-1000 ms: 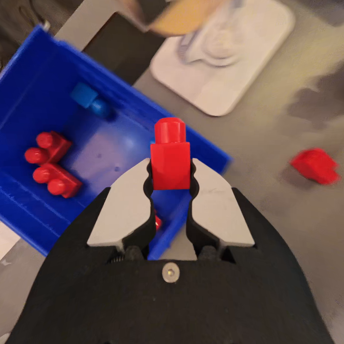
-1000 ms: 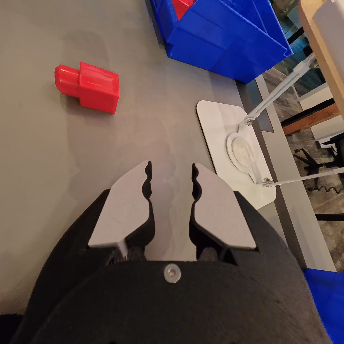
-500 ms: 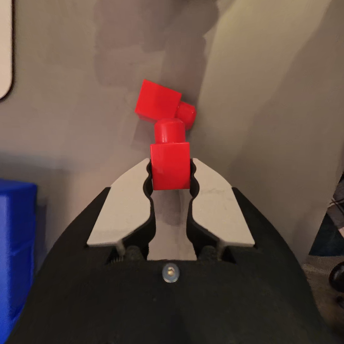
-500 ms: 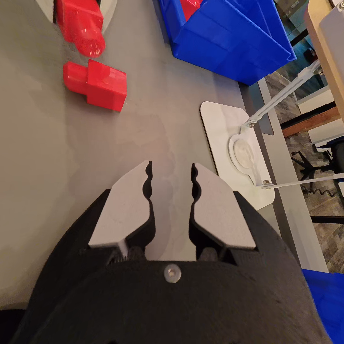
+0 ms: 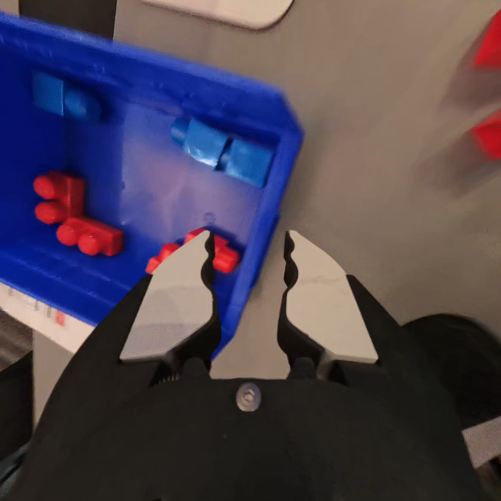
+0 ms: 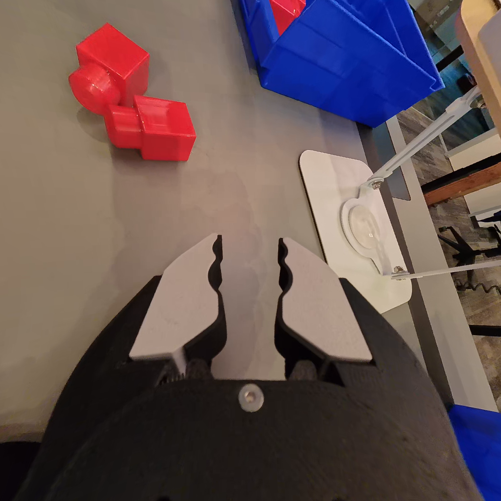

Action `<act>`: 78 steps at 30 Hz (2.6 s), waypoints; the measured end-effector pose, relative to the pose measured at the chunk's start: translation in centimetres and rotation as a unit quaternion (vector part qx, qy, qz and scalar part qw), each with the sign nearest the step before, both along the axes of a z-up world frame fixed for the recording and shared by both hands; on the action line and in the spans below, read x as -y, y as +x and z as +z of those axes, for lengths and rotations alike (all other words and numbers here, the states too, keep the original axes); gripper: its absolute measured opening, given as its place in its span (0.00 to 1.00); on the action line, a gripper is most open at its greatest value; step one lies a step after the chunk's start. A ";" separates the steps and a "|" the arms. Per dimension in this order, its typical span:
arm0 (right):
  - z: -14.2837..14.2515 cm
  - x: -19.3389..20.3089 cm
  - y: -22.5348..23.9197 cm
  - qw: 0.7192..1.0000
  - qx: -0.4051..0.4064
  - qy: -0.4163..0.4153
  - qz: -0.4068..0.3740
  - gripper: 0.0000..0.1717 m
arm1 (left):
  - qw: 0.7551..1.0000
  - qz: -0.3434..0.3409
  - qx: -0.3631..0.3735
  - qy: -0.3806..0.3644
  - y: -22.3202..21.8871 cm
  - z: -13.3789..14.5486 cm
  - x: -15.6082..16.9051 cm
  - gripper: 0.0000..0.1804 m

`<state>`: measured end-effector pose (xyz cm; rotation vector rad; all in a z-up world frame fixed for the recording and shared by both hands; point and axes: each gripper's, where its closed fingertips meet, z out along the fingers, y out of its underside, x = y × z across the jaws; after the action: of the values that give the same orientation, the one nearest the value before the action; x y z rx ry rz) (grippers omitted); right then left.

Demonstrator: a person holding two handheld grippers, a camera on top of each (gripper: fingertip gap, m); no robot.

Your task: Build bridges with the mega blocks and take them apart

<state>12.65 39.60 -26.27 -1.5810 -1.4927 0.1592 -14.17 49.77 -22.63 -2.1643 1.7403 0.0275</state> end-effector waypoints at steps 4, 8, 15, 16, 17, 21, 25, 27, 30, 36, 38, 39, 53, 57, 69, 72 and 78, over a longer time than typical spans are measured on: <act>0.1 0.0 0.2 1.000 -0.002 0.000 0.000 0.23 | 0.995 -0.033 -0.092 -0.028 -4.5 -1.7 -4.3 0.25; -0.2 0.0 0.3 1.000 -0.003 -0.009 0.001 0.23 | 0.986 -0.054 -0.152 -0.037 -6.8 -2.7 -6.6 0.24; -0.5 0.1 0.2 1.000 -0.008 -0.022 0.006 0.23 | 0.955 -0.087 -0.278 -0.051 -9.4 -5.6 -8.4 0.43; -0.5 0.1 0.2 1.000 -0.009 -0.024 0.006 0.23 | 0.952 -0.094 -0.285 -0.054 -9.4 -5.9 -8.5 0.44; -0.6 0.2 0.2 1.000 -0.010 -0.026 0.007 0.23 | 0.948 -0.098 -0.297 -0.053 -9.5 -6.3 -8.8 0.46; -0.6 0.2 0.2 0.999 -0.012 -0.029 0.008 0.23 | 0.924 -0.107 -0.354 -0.096 -10.3 -7.9 -8.3 0.42; -0.6 0.1 0.2 0.999 -0.015 -0.031 0.007 0.23 | 0.916 -0.098 -0.379 -0.090 -10.8 -7.9 -8.9 0.41; -0.5 0.0 0.3 0.999 -0.018 -0.032 0.006 0.23 | 0.925 -0.079 -0.367 -0.068 -10.8 -6.4 -9.4 0.41; -0.3 -0.1 0.2 0.999 -0.024 -0.030 0.004 0.23 | 0.951 -0.035 -0.305 -0.019 -9.4 -1.7 -9.0 0.41; 0.8 -0.8 0.7 0.997 -0.063 -0.036 -0.025 0.21 | 0.989 -0.105 -0.100 0.018 3.8 5.4 1.3 0.41; 1.6 -2.0 1.7 0.993 -0.094 -0.040 -0.060 0.19 | 0.988 -0.146 -0.056 -0.004 10.1 4.3 6.2 0.41; 2.0 -2.6 2.5 0.990 -0.109 -0.043 -0.079 0.18 | 0.986 -0.163 -0.045 -0.010 13.0 3.3 8.3 0.41; 3.3 -4.1 4.9 0.972 -0.188 -0.066 -0.120 0.18 | 0.947 -0.280 -0.080 -0.136 24.1 -8.1 19.0 0.49; 3.4 -4.1 4.8 0.972 -0.194 -0.069 -0.116 0.18 | 0.951 -0.279 -0.051 -0.127 22.7 -5.5 18.3 0.56; 2.8 -3.6 4.0 0.975 -0.184 -0.081 -0.095 0.17 | 0.914 -0.381 -0.072 -0.119 15.0 -6.3 14.9 0.56; 2.6 -3.6 3.9 0.975 -0.181 -0.085 -0.093 0.17 | 0.902 -0.408 -0.076 -0.118 15.7 -6.7 15.2 0.54; 2.4 -3.5 3.8 0.974 -0.184 -0.095 -0.088 0.17 | 0.893 -0.423 -0.087 -0.127 14.9 -7.6 15.6 0.48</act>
<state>16.43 43.06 -23.87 -1.7154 -1.0698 0.4788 0.72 34.21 -30.28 -1.3886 2.7738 -0.2486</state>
